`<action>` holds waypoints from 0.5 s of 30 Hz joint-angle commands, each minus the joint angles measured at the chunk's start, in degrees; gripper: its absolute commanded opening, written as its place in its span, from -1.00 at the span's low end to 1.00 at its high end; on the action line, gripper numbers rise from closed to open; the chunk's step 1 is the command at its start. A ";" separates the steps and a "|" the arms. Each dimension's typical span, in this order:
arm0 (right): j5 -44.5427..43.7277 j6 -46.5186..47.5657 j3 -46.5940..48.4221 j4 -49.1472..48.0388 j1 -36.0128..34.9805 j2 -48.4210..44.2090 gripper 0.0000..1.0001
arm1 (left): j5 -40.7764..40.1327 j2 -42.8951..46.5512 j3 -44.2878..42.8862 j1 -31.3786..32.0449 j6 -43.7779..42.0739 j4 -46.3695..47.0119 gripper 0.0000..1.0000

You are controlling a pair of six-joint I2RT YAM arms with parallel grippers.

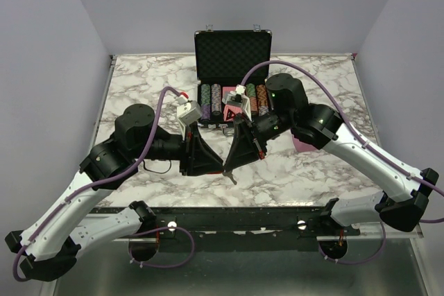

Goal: Remove the keys from the keyring

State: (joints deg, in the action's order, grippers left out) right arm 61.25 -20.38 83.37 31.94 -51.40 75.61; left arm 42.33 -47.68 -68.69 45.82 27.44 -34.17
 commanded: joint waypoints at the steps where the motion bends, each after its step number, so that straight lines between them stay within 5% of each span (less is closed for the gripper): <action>1: 2.03 -1.68 1.88 -3.91 -0.46 -0.03 -0.99 | 3.11 0.22 1.36 -0.03 -0.37 -0.10 -0.13; 8: 2.11 -1.68 1.97 -4.00 -0.63 0.23 -0.99 | 2.59 0.13 1.71 -0.12 -0.46 -0.46 0.03; 15: 1.94 -1.77 1.88 -3.99 -0.81 0.24 -0.99 | 2.15 0.13 1.89 -0.03 0.07 0.95 -0.17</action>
State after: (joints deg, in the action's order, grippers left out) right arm 61.80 -21.26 83.42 29.39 -51.48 75.64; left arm 43.68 -47.79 -67.33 45.84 27.55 -34.33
